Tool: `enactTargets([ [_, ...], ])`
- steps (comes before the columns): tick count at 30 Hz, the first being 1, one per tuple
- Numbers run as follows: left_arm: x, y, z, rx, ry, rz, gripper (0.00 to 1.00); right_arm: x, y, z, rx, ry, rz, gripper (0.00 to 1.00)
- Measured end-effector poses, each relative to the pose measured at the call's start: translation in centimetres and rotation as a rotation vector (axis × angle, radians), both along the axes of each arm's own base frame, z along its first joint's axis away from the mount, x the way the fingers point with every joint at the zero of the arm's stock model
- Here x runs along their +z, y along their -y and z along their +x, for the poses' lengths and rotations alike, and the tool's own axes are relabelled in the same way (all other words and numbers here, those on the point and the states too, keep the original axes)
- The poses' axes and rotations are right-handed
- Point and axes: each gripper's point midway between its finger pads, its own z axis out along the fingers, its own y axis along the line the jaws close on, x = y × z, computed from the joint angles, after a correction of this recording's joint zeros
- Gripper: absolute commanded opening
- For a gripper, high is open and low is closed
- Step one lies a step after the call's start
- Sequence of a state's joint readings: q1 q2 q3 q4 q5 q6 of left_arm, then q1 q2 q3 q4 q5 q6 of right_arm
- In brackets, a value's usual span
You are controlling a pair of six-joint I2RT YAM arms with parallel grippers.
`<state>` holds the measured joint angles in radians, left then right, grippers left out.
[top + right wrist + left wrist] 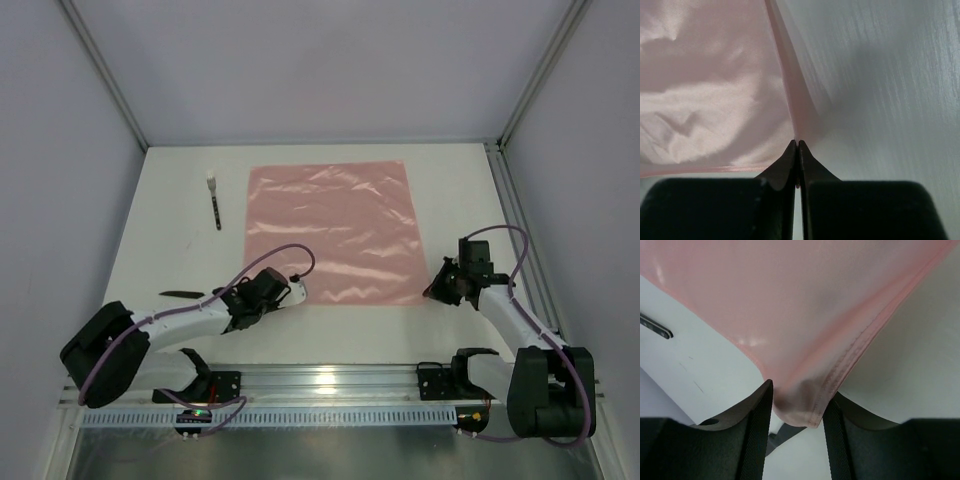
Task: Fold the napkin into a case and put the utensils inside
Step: Pick up the flattened napkin from the center of the board.
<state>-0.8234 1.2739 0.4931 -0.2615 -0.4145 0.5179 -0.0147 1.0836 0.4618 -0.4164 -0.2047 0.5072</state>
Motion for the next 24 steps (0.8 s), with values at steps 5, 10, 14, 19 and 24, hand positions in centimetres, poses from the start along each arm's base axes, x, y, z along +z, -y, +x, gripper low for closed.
enactTargets([
  [5,-0.1,-1.7,-0.5,0.006,0.035,0.038,0.38,0.4,0.0,0.1,0.001,0.02,-0.002,0.04],
  [10,-0.2,-2.3,-0.9,0.01,0.039,0.042,0.22,0.5,0.1,0.0,0.006,0.017,-0.005,0.04],
  [14,0.2,-2.3,-0.9,0.01,0.05,0.034,0.0,0.5,0.1,0.0,0.009,0.016,-0.008,0.04],
  [19,0.7,-1.8,-1.9,-0.032,0.002,-0.008,0.0,1.4,0.2,-0.4,0.023,0.029,-0.023,0.04],
  [24,3.6,-1.0,-3.3,-0.087,-0.041,-0.082,0.0,4.6,-0.3,-0.4,0.042,0.121,-0.024,0.04],
])
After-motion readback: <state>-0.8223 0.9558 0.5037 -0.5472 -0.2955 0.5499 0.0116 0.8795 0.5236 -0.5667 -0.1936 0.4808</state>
